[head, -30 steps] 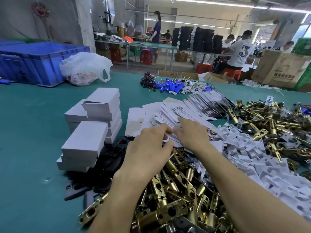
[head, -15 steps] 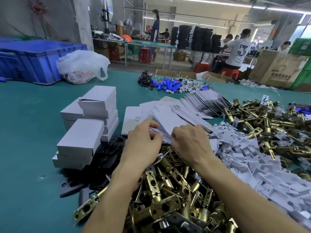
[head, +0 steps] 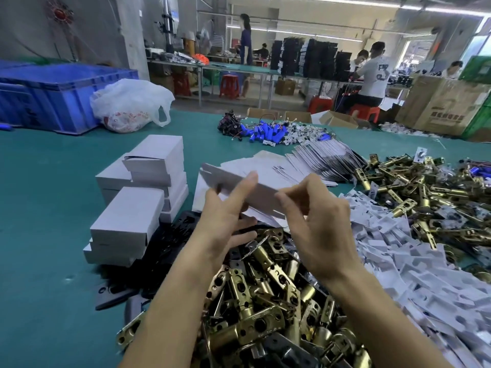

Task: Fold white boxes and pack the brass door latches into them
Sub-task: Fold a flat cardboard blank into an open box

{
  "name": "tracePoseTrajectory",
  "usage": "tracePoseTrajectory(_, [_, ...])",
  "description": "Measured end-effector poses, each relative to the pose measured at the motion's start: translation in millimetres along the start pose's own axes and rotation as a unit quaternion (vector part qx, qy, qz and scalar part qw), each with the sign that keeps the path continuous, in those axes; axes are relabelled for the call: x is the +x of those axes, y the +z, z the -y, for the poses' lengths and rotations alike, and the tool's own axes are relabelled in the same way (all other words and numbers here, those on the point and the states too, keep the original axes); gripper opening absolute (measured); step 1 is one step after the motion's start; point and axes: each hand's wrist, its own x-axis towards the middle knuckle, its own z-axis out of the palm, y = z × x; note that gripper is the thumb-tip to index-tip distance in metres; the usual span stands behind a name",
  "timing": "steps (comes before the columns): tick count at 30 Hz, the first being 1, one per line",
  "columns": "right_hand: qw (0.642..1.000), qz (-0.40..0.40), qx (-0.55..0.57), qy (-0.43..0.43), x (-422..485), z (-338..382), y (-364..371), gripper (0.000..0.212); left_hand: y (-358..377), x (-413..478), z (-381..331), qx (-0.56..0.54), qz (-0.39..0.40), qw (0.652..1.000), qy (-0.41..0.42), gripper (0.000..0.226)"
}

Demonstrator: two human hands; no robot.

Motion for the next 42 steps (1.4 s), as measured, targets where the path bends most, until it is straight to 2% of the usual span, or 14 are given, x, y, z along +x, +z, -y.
tracePoseTrajectory(3, [0.988, 0.066, 0.137, 0.022, -14, 13, -4, 0.010, 0, -1, -3, -0.085, 0.036, 0.995, -0.024, 0.115])
tracePoseTrajectory(5, [0.971, 0.105, 0.213, 0.036, -23, 16, -7, 0.011, -1, -1, -3, -0.132, 0.052, 0.990, -0.027, 0.104])
tracePoseTrajectory(7, [0.960, 0.131, 0.242, 0.045, -28, 18, -9, 0.010, 1, -2, -4, -0.179, 0.075, 0.981, -0.028, 0.093])
tracePoseTrajectory(8, [0.956, 0.137, 0.254, 0.054, -29, 18, -11, 0.017, 2, -3, -5, -0.194, 0.081, 0.977, -0.030, 0.091])
tracePoseTrajectory(10, [0.950, 0.135, 0.270, 0.077, -29, 14, -14, 0.020, 3, -5, -7, -0.196, 0.092, 0.975, -0.044, 0.094])
tracePoseTrajectory(13, [0.967, 0.123, 0.215, 0.063, -28, 7, -17, 0.028, 4, -10, -10, -0.196, 0.147, 0.968, -0.061, 0.090])
tracePoseTrajectory(18, [0.991, 0.098, 0.050, -0.071, -29, 5, -12, 0.051, 11, -15, -6, -0.254, 0.237, 0.933, -0.091, 0.071])
tracePoseTrajectory(24, [0.990, 0.048, -0.018, -0.129, -31, 6, -3, 0.053, 15, -20, -9, -0.295, 0.290, 0.899, -0.145, 0.052])
tracePoseTrajectory(27, [0.991, 0.024, -0.037, -0.130, -29, 4, -3, 0.049, 19, -18, -4, -0.260, 0.288, 0.914, -0.120, 0.054])
tracePoseTrajectory(32, [0.990, -0.030, -0.026, -0.133, -28, 4, -5, 0.030, 22, -15, -2, -0.143, 0.206, 0.967, -0.053, 0.053])
tracePoseTrajectory(35, [0.987, -0.070, -0.027, -0.142, -29, -2, -8, 0.026, 24, -17, -4, -0.116, 0.199, 0.973, -0.028, 0.074])
tracePoseTrajectory(37, [0.983, -0.088, -0.038, -0.155, -31, -4, -8, 0.031, 24, -18, -4, -0.121, 0.185, 0.975, -0.015, 0.083])
tracePoseTrajectory(39, [0.981, -0.091, -0.039, -0.168, -31, -4, -7, 0.044, 24, -19, -4, -0.113, 0.163, 0.980, -0.001, 0.081])
tracePoseTrajectory(42, [0.979, -0.105, -0.014, -0.175, -30, -4, -5, 0.032, 25, -18, -2, -0.105, 0.125, 0.986, 0.025, 0.069])
